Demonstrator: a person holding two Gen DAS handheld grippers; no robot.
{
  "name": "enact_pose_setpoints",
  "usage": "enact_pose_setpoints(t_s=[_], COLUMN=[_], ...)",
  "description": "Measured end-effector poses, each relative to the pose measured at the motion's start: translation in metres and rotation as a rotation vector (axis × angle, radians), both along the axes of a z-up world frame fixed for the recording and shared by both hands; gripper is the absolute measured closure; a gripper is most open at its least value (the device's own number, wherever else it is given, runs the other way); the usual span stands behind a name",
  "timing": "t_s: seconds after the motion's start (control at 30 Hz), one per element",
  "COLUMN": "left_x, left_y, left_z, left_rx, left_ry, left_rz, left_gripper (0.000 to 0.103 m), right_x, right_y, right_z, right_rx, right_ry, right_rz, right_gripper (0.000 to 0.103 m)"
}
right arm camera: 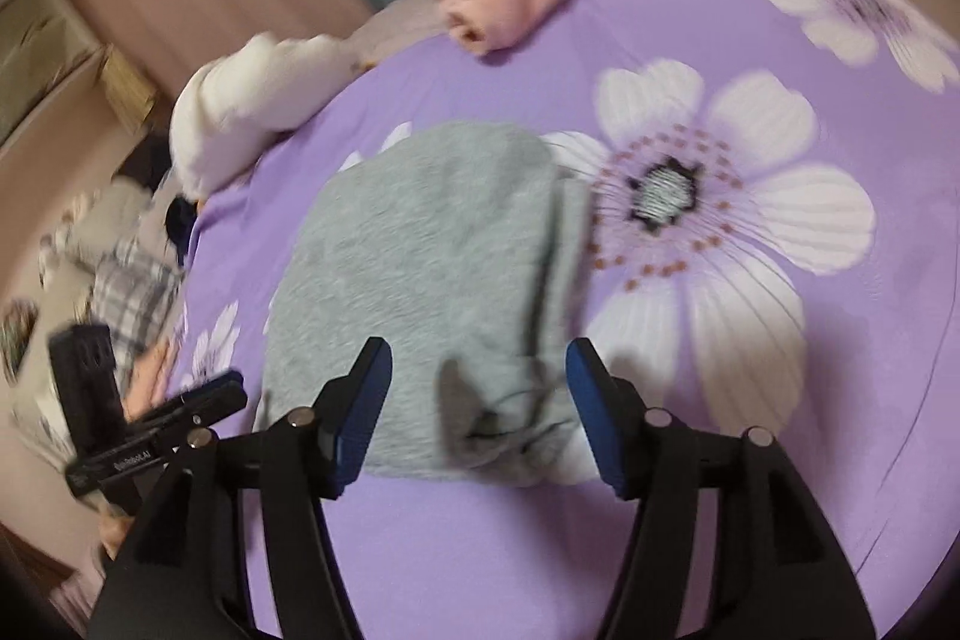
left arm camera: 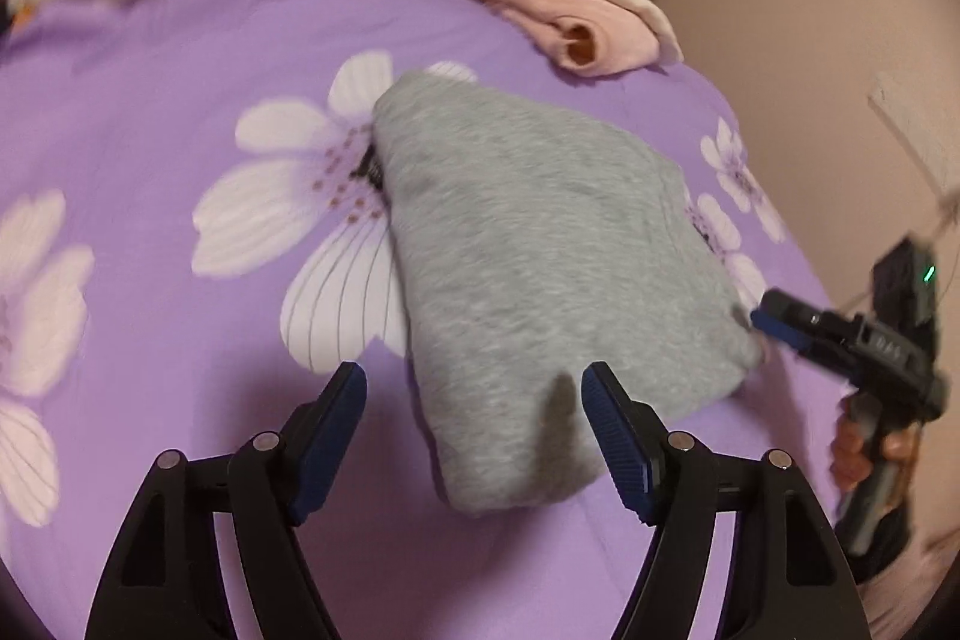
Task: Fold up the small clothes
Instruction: 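Grasp one end of the folded sweatshirt with both tools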
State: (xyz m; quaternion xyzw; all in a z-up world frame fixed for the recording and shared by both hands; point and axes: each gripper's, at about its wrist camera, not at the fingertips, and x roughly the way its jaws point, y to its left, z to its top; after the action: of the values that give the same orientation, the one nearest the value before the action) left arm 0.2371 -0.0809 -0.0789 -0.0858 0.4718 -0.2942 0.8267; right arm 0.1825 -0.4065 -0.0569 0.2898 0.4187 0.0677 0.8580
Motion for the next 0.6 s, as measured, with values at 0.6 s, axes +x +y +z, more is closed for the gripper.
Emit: enact_pose_setpoints(t_s=[0.6], left_x=[0.035], left_y=[-0.016], left_z=[-0.034], left_rx=[-0.216], left_ry=[0.219], left_rz=[0.008], left_gripper=[0.03], right_x=[0.029], right_y=[-0.01], right_z=[-0.037], right_rx=[0.25], right_ry=[0.064], right_rz=[-0.037], right_gripper=[0.041])
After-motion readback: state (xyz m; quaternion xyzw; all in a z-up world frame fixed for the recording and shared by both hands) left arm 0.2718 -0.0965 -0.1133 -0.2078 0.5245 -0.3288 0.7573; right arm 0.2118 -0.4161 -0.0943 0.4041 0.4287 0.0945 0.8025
